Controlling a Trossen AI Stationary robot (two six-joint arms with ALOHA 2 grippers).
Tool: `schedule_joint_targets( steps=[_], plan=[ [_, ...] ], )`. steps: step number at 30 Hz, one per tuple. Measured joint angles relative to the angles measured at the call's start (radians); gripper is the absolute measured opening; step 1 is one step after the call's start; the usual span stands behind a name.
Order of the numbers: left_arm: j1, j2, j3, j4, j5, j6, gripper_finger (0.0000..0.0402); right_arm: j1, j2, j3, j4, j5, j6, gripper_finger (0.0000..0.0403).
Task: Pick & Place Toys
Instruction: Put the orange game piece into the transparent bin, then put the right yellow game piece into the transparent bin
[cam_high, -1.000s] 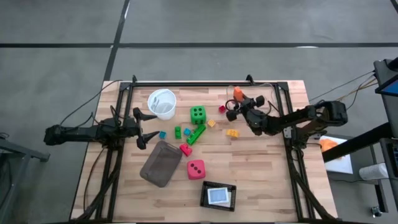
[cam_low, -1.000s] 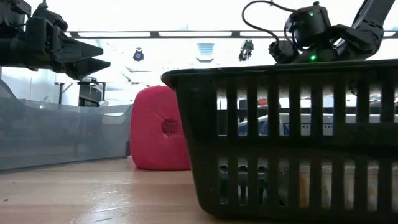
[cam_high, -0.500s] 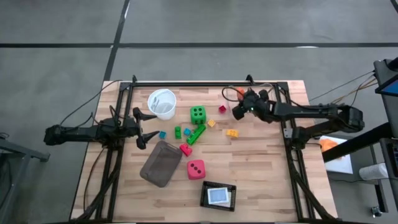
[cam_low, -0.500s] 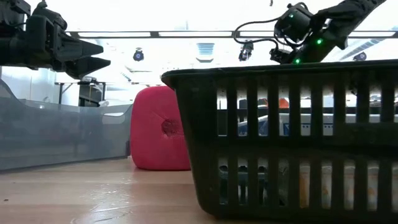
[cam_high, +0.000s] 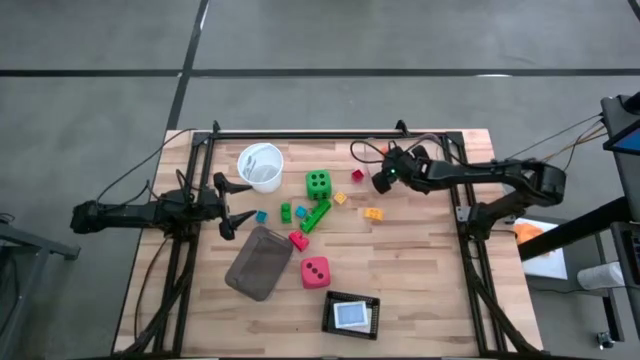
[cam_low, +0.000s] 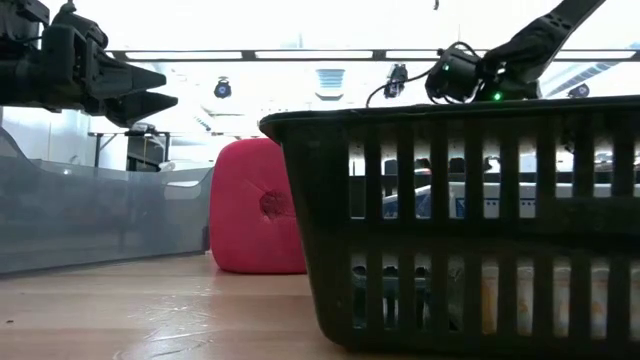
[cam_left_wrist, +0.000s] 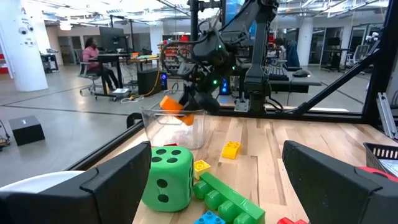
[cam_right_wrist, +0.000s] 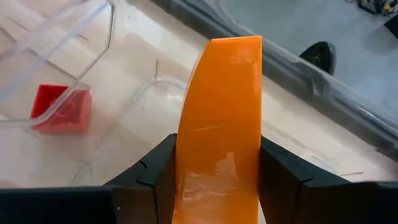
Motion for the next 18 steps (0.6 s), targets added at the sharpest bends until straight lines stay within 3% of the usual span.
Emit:
schedule_joint_targets(
  steps=[9,14,18],
  plan=[
    [0.001,0.000,0.000,0.000,0.000,-0.002,0.0362,0.001,0.003,0.022,-0.002,-0.026,0.000,0.0307],
    [0.000,0.000,0.000,-0.001,0.000,-0.002,0.0362,0.001,-0.044,0.029,0.000,-0.052,-0.003,0.0323],
    [0.000,0.000,0.000,-0.002,0.000,-0.002,0.0362,0.013,-0.091,0.033,0.000,-0.137,-0.009,0.0325]
  ],
)
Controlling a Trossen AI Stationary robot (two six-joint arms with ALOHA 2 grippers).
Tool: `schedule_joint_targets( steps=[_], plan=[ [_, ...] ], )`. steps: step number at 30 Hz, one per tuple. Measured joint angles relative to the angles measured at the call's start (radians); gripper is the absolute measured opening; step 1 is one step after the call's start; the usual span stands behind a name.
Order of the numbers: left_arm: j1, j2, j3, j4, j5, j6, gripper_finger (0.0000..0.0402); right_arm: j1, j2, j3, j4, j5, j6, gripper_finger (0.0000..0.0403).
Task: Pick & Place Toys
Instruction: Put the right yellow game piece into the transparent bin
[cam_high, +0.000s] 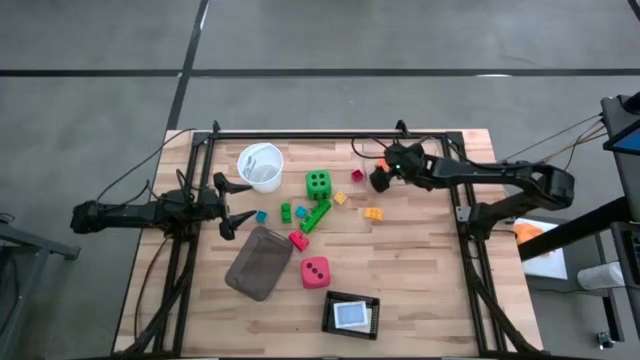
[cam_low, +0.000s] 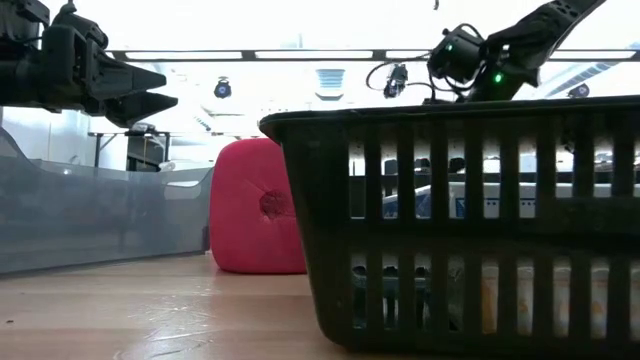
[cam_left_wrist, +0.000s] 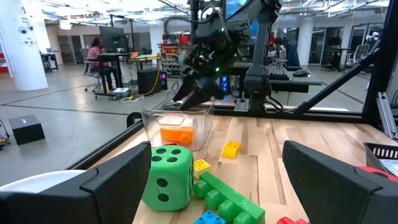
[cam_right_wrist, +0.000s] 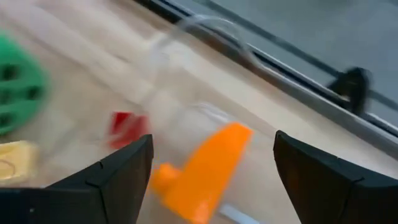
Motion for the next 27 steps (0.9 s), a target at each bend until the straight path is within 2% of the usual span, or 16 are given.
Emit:
schedule_joint_targets(
  steps=[5,8,18,27],
  plan=[
    [0.000,0.000,0.000,-0.003,0.000,0.000,0.0362,0.069,-0.051,0.000,0.000,-0.162,-0.068,0.0325],
    [0.000,0.000,0.000,-0.003,0.000,0.000,0.0362,0.147,-0.070,0.000,0.000,-0.224,-0.111,0.0326],
    [0.000,0.000,0.000,-0.003,0.000,0.003,0.0362,0.411,-0.037,0.000,-0.019,-0.232,-0.178,0.0326],
    [0.000,-0.001,0.000,-0.003,0.000,0.002,0.0362,0.436,0.101,0.008,-0.090,-0.220,-0.187,0.0326]
  ],
)
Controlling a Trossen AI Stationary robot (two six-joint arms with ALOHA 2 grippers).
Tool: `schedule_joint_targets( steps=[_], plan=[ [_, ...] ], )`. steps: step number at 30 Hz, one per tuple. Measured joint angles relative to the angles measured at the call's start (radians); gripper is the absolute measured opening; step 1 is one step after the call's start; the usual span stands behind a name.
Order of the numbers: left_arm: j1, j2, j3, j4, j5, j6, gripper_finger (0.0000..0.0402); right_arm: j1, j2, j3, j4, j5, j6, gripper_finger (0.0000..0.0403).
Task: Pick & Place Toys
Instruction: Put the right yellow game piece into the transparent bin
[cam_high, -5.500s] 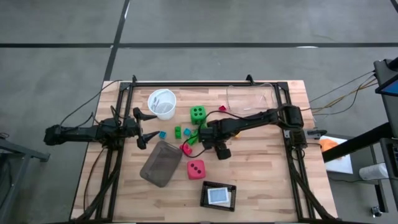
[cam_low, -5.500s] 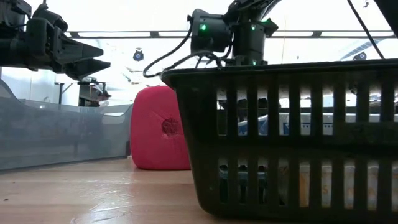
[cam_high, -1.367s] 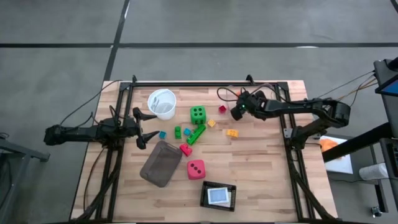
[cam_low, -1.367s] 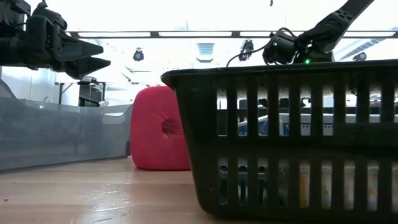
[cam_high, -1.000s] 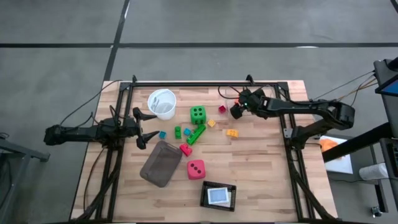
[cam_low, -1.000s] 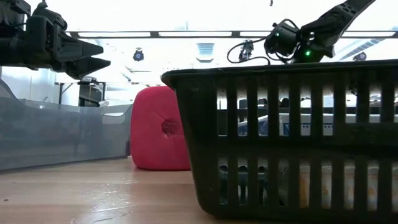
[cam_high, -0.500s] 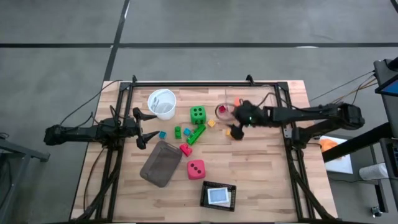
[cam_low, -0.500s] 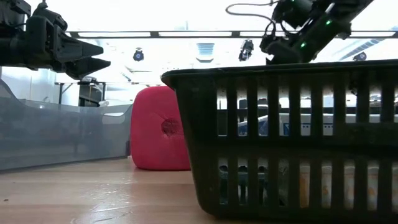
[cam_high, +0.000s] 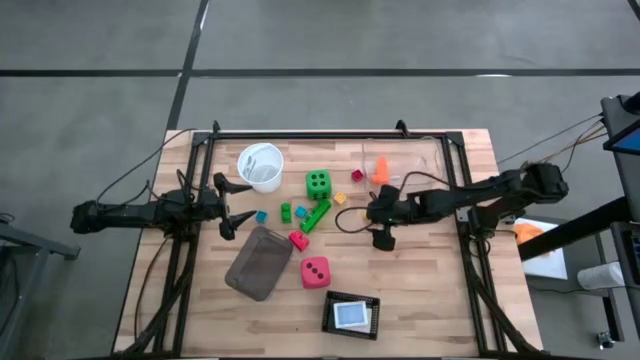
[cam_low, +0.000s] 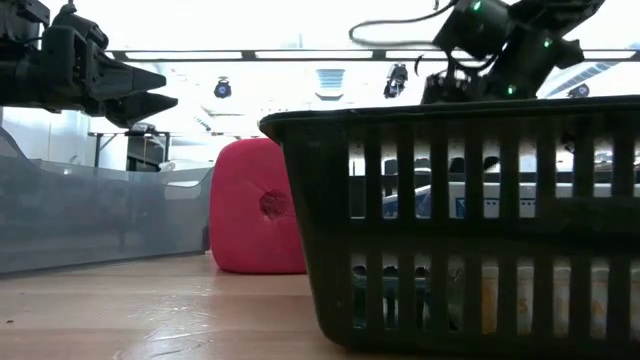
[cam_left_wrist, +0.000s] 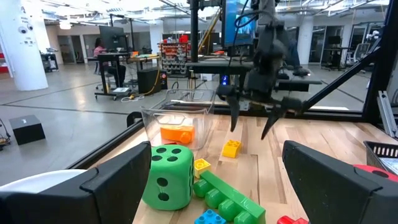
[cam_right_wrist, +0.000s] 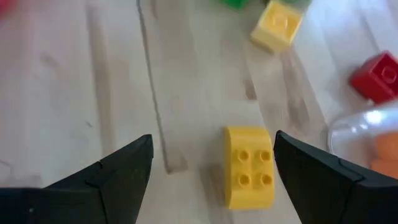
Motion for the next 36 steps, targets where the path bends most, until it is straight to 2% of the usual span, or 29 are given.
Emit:
schedule_joint_targets(
  steps=[19,23,31,36],
  plan=[
    [-0.001,0.000,0.000,0.000,0.000,0.000,0.0362,-0.091,0.179,0.023,-0.043,0.008,-0.044,0.0320],
    [0.000,0.000,0.000,0.000,0.000,0.000,0.0362,-0.088,0.190,0.024,-0.043,0.004,-0.029,0.0277],
    [0.000,0.001,0.000,0.000,0.000,0.000,0.0362,-0.076,0.183,0.023,-0.045,-0.030,-0.010,0.0128],
    [0.000,0.001,0.000,0.000,0.000,0.000,0.0362,-0.050,0.183,0.029,-0.052,-0.019,-0.015,0.0130]
  ],
)
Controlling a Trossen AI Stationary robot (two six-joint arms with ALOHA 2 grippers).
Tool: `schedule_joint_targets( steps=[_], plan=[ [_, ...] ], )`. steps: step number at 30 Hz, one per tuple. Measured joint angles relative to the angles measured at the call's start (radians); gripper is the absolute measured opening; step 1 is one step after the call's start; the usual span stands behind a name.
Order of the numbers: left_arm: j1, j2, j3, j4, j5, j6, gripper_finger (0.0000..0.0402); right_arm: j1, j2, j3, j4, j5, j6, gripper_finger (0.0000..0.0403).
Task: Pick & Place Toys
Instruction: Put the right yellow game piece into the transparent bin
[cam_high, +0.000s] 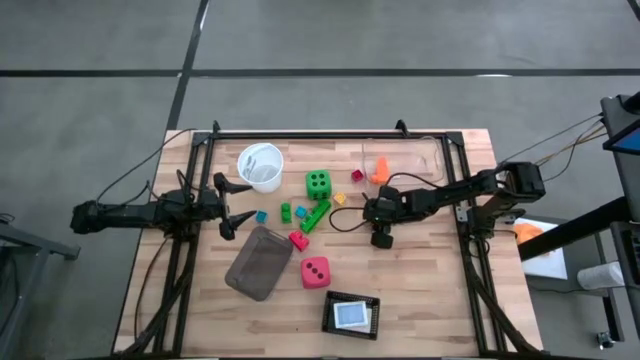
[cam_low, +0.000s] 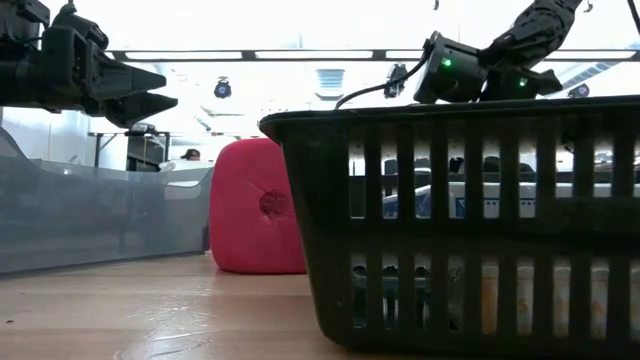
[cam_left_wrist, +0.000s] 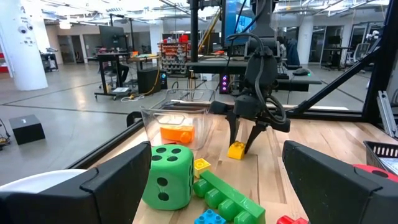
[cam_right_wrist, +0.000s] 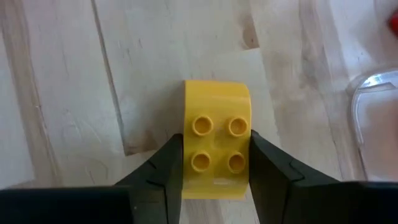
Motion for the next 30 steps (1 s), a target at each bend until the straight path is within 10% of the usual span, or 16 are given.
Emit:
schedule_joint_targets(
  steps=[17,30],
  plan=[
    [0.001,0.000,0.000,0.000,0.000,0.000,0.0362,0.118,-0.026,0.058,0.271,-0.045,-0.088,0.0130],
    [0.000,0.000,0.000,-0.002,0.000,-0.001,0.0362,0.129,0.008,-0.163,1.251,-0.248,-0.217,0.0130]
  ],
)
